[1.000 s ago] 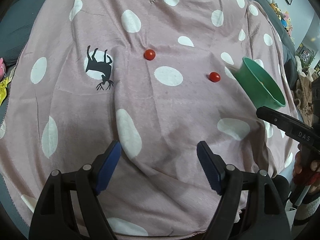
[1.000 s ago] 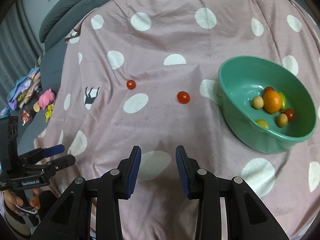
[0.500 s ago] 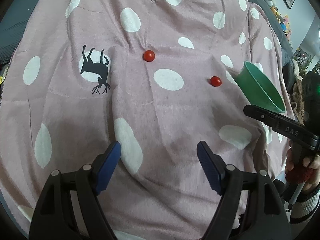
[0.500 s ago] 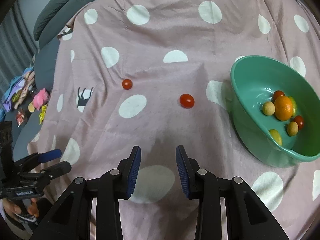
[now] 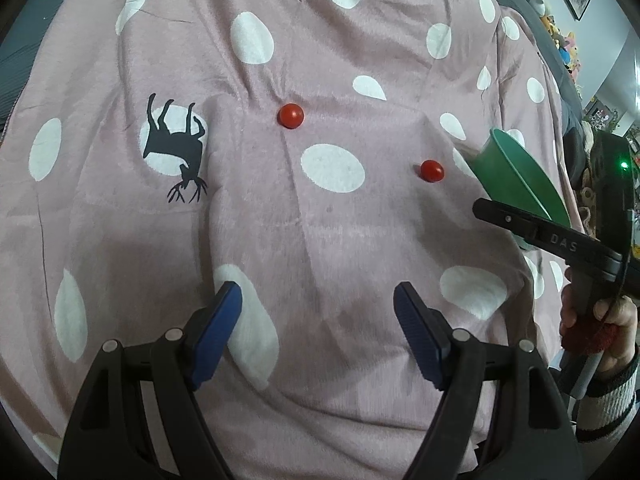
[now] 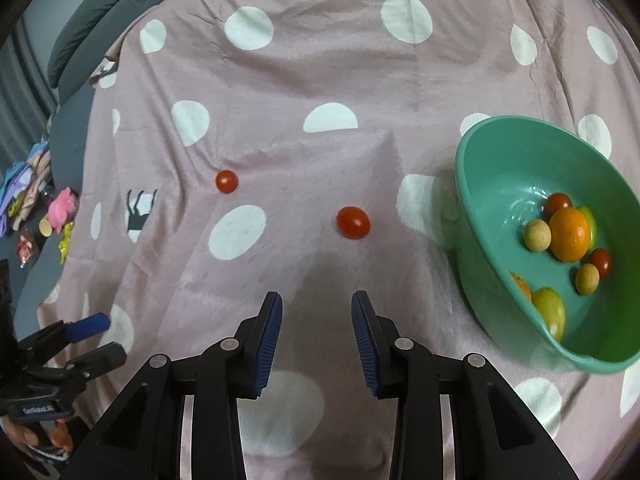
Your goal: Organize fruits
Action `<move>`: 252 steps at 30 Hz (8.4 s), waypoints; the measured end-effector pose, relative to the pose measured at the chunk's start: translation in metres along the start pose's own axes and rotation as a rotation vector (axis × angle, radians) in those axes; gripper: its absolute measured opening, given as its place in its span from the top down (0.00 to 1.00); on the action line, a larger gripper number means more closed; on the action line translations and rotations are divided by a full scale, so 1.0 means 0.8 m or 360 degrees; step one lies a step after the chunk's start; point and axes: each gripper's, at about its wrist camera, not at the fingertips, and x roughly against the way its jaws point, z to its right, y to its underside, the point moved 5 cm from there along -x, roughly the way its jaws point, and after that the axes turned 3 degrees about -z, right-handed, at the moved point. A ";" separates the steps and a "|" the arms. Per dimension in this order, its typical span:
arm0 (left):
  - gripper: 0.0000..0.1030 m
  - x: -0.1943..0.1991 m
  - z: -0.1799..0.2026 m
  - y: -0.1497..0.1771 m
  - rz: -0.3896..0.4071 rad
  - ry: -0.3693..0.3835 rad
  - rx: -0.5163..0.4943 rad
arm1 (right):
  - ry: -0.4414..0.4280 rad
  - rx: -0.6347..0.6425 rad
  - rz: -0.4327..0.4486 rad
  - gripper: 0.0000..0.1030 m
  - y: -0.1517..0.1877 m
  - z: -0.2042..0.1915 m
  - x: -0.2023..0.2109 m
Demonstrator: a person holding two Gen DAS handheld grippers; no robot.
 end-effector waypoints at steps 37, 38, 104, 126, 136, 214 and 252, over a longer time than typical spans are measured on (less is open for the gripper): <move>0.24 -0.043 -0.003 -0.048 -0.0038 0.0065 0.0004 | 0.0295 0.0317 -0.0214 0.72 -0.075 0.003 -0.114; 0.24 -0.044 -0.001 -0.053 -0.0034 0.0065 0.0000 | 0.0254 0.0302 -0.0197 0.72 -0.076 0.002 -0.112; 0.75 -0.002 0.039 -0.070 0.0083 -0.0278 -0.0074 | -0.0255 0.0003 0.0126 0.72 -0.024 -0.035 0.014; 0.75 0.056 0.102 -0.016 0.0100 -0.0146 -0.0153 | -0.0219 -0.0100 0.0219 0.72 0.046 -0.007 0.098; 0.74 0.057 0.131 -0.020 0.0111 -0.0146 -0.0231 | -0.0220 -0.0127 0.0284 0.72 0.049 0.005 0.116; 0.37 -0.133 0.365 -0.128 -0.0076 -0.0110 -0.0803 | 0.0319 -0.0385 0.0308 0.70 0.007 0.228 0.102; 0.01 0.110 0.351 -0.197 0.0164 -0.0242 -0.0629 | 0.0347 -0.0070 0.0222 0.41 -0.069 0.124 0.300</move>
